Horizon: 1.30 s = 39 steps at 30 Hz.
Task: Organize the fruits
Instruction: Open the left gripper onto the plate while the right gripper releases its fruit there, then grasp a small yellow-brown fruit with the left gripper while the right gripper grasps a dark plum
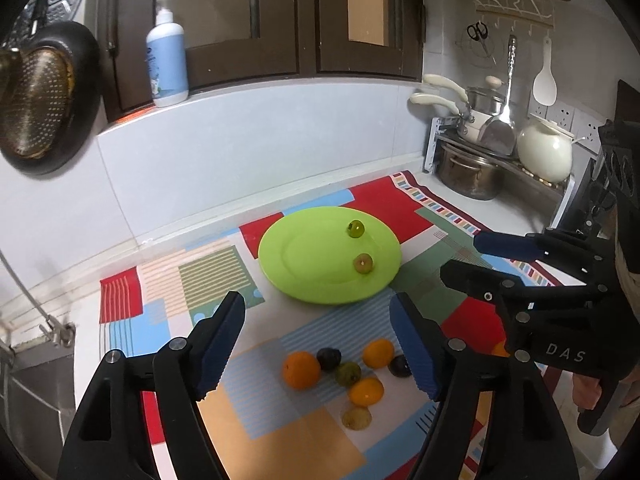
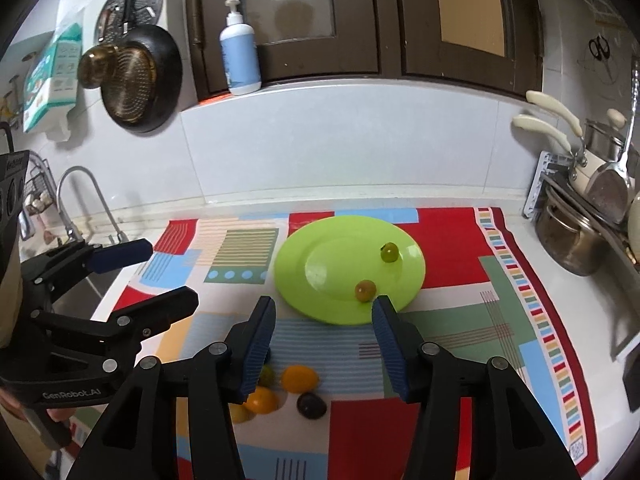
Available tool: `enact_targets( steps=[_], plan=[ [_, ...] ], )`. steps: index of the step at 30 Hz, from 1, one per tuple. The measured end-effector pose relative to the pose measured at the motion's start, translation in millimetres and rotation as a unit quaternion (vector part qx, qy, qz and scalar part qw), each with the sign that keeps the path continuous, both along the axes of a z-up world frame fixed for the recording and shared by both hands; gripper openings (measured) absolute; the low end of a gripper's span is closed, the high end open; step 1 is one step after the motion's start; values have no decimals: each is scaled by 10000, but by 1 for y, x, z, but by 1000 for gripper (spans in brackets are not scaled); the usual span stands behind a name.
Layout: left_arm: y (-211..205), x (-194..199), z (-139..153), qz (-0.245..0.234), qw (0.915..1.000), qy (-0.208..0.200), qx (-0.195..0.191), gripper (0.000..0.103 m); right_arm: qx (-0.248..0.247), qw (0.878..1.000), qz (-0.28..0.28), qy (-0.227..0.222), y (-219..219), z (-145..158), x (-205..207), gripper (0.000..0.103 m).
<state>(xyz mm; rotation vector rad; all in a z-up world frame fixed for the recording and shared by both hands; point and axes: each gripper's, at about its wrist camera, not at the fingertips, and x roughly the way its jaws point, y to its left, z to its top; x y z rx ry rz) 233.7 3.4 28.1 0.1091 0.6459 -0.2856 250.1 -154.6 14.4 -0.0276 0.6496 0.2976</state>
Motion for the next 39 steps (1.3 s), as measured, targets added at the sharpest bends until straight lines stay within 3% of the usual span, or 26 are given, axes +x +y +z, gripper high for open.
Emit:
enact_targets(
  steps=[15, 21, 31, 39],
  plan=[
    [4, -50, -16, 232, 9996, -140, -128, 78, -176, 9994, 182, -214, 4, -15, -47, 51],
    [2, -61, -32, 286, 9994, -202, 33, 78, -341, 9988, 199, -305, 7, -25, -59, 51],
    [-5, -65, -63, 131, 9991, -264, 309, 78, -505, 9983, 280, -51, 9, -57, -60, 51],
    [-10, -57, -92, 19, 9992, 70, 399, 78, -567, 9977, 313, 204, 11, -81, -54, 51]
  ],
)
